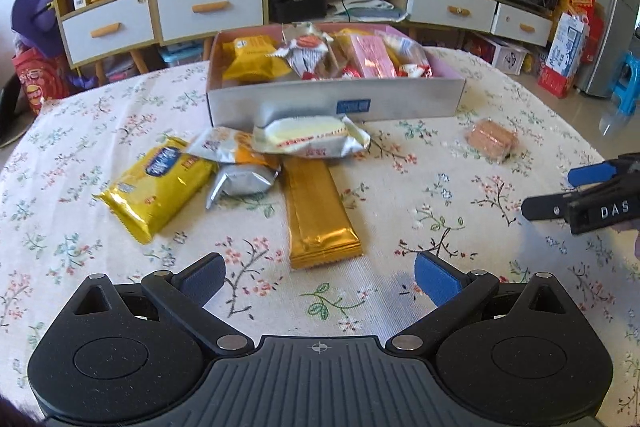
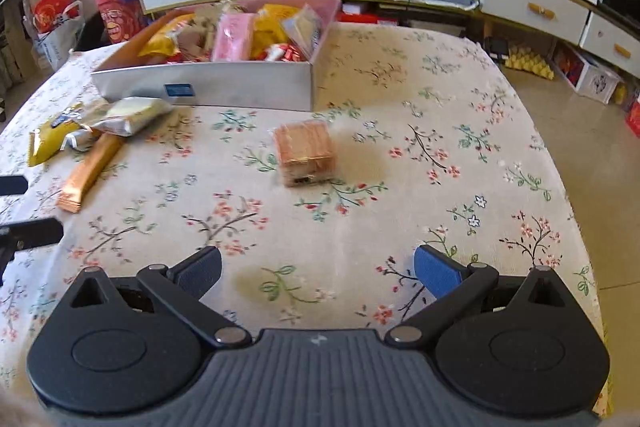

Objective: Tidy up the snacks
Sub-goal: 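Grasp the wafer cube packet with the right tool while the left tool grasps the gold bar packet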

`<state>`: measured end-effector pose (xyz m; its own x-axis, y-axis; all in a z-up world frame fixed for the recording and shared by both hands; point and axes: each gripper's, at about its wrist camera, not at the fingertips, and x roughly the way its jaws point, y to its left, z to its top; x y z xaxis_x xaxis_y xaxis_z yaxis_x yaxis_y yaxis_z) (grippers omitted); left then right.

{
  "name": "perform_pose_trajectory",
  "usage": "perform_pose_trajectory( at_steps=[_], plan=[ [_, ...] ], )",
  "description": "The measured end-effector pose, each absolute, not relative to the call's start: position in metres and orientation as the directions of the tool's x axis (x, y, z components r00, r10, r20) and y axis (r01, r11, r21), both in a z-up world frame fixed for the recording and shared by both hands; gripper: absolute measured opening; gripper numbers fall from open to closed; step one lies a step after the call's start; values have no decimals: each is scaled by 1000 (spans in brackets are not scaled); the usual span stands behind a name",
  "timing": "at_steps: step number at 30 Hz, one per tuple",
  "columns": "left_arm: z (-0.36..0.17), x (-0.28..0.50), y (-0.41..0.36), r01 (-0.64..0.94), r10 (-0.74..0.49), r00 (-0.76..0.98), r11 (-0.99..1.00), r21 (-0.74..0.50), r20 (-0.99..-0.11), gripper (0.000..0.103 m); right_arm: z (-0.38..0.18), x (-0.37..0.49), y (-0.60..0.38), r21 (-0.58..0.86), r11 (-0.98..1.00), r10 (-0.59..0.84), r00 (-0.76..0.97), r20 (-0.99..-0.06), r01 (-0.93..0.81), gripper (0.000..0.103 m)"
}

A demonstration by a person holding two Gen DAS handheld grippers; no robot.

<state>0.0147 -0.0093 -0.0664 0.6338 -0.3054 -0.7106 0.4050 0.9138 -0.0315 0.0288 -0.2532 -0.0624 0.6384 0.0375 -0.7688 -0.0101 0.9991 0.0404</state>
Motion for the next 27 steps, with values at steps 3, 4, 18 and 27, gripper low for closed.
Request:
perform_pose_trajectory(
  at_steps=[3, 4, 18, 27],
  plan=[
    [-72, 18, -13, 407, -300, 634, 913, -22, -713, 102, -65, 32, -254, 28, 1000, 27, 644, -765, -9, 103],
    [-75, 19, -14, 407, -294, 635, 913, -13, -715, 102, -66, 33, -254, 21, 1000, 28, 648, -761, -18, 103],
    [-79, 34, -26, 373, -292, 660, 927, -35, -692, 101, -69, 54, -254, 26, 999, 52, 695, -717, -47, 103],
    [-73, 42, -32, 379, -311, 661, 924, -55, -683, 72, -68, 66, -247, 14, 1000, 28, 685, -728, -26, 102]
  ],
)
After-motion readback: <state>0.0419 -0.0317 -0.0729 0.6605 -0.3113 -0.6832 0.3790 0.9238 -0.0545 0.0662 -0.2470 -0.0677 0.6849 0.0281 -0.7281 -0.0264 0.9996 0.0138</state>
